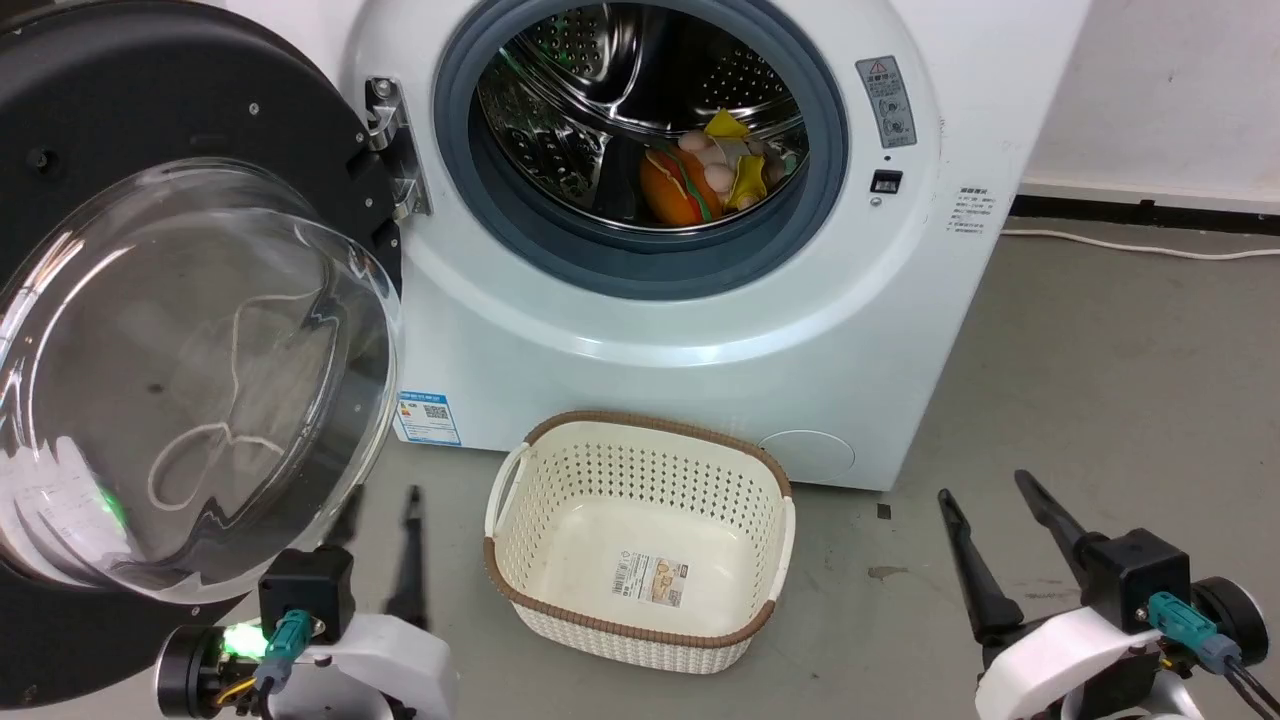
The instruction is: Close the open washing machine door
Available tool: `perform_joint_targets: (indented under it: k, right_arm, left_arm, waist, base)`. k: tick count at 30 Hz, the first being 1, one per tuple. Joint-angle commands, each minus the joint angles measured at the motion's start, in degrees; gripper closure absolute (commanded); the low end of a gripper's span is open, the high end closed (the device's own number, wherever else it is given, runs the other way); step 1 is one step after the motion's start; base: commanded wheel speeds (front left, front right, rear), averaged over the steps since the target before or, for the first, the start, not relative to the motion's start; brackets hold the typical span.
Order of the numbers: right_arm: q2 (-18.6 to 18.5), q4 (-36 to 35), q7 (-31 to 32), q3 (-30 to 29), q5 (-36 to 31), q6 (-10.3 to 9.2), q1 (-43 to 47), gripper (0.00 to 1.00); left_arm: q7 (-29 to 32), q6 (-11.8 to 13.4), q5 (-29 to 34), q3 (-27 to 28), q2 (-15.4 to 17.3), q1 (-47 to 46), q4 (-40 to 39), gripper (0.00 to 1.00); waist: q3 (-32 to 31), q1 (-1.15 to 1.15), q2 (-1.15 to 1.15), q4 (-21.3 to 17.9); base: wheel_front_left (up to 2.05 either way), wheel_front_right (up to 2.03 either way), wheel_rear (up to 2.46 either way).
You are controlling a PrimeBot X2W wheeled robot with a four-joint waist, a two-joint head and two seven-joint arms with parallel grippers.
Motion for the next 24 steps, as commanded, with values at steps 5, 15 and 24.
perform_joint_targets:
  k: [5, 15, 24]
  right_arm:
    - [0.0, 0.0, -0.8, -0.4, 0.8, 0.0, 0.0, 0.0]
    - [0.0, 0.4, -2.0, -0.7, 1.6, 0.01, 0.3, 0.0]
    - [0.0, 0.4, -3.1, -0.3, 1.9, 0.01, 0.6, 0.0]
  left_arm:
    - [-0.9, 0.2, -0.3, -0.5, 0.0, -0.1, 0.2, 0.0]
    - [-2.1, 0.4, -0.6, -1.3, 0.0, -0.1, 0.5, 0.0]
    - [-3.1, 0.5, -0.8, -1.5, 0.0, -0.1, 0.7, 0.0]
  waist:
    - [0.0, 0.0, 0.0, 0.0]
    - [-0.1, 0.0, 0.0, 0.8]
    - [-0.4, 0.0, 0.0, 3.2]
  base:
    - [0.0, 0.0, 0.0]
    - [0.0, 0.0, 0.0]
    - [0.0, 0.0, 0.0]
